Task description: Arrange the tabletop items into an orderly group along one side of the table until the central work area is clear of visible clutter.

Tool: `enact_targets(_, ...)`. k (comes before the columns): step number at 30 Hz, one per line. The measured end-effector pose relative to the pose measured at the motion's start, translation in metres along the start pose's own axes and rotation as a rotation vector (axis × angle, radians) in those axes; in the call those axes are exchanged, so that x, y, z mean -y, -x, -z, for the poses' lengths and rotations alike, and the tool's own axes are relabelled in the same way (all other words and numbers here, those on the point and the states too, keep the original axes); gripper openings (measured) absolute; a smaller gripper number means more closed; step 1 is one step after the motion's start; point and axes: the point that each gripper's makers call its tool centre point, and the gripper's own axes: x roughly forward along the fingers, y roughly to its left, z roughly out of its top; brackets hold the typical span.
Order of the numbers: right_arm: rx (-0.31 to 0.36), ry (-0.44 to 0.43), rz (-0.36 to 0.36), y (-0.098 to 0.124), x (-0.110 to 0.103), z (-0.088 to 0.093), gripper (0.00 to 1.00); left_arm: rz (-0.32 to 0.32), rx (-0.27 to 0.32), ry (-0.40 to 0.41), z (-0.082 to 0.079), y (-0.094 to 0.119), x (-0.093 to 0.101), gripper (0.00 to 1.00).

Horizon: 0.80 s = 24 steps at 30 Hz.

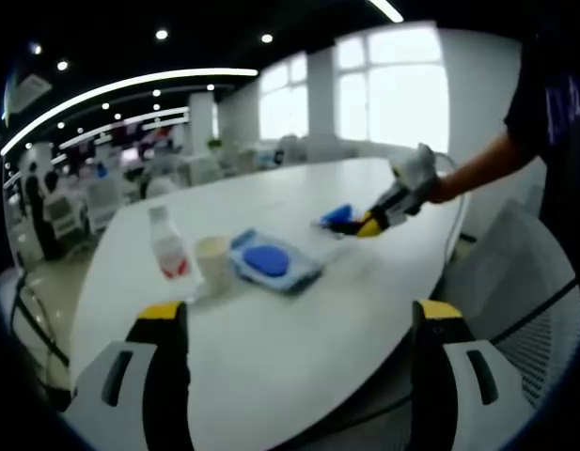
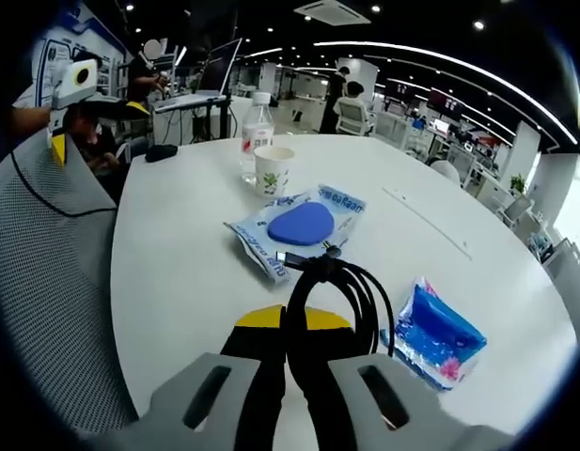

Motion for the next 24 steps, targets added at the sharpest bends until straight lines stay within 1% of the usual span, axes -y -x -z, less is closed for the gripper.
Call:
enact_targets(8,-0.028,-0.021,0.03,0.01,0.005,0.02,0.04,0.004,-0.002,-0.001,0.001,0.001,0.0,0.95)
enact_targets(13,-0.054,-0.028,0.046,0.016,0.007,0.035,0.04,0.006,-0.003,-0.001,0.002,0.001,0.0,0.95)
enact_targets(24,-0.113,-0.043,0.078,0.027,0.013,0.062,0.04,0.007,-0.008,-0.001,0.002,0.002,0.0,0.95)
